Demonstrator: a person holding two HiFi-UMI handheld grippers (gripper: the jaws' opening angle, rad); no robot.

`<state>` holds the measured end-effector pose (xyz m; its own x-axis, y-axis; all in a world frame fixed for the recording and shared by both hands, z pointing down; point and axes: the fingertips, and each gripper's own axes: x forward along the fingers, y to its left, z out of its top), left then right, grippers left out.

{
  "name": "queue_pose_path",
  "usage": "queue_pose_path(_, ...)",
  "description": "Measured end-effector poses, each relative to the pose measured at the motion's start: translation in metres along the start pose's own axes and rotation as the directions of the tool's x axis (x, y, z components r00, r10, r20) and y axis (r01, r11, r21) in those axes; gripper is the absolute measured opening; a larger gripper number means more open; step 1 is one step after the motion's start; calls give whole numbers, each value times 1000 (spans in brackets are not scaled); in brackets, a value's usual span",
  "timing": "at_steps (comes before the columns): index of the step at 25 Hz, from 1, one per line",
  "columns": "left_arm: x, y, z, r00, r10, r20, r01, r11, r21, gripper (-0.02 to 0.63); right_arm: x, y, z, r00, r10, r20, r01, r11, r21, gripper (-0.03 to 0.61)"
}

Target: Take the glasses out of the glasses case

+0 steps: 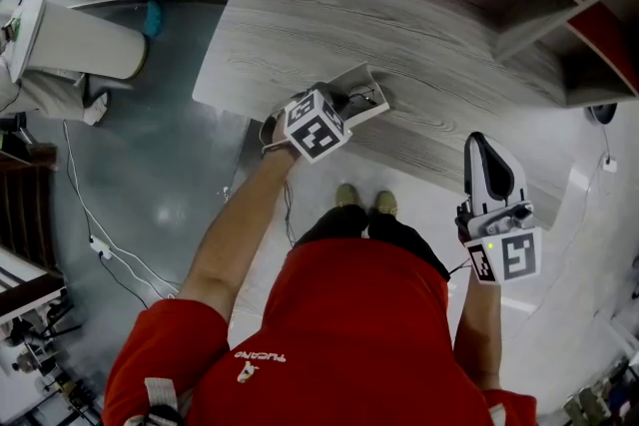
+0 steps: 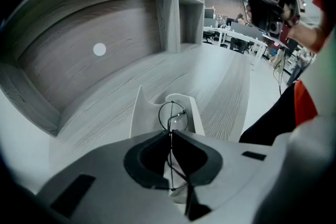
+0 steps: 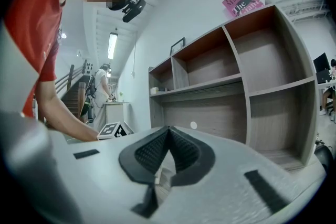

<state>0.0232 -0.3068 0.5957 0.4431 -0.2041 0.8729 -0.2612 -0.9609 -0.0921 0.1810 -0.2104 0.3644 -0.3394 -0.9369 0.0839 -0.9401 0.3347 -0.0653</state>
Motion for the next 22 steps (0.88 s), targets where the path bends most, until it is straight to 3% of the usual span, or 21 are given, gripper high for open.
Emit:
queue_pose_path(6,-14,9,7,995,73,75,-72,997,-20,20,1,4,0,1000,10,4,-10,1000,-1,5)
queue_pose_path(12,-36,13,19,975,131,181,-126,991,-40,20,4,11,3,1000,20,12,-20,1000,-3,5)
queue_pose_path(16,-60,15,33,948,172,268,-155,984,-82,20,7,16,8,999,29,24,-29,1000,-7,5)
queue_pose_path(22,-100,13,58,887,218,408,-166,973,-158,20,10,26,17,998,47,48,-47,999,-9,5)
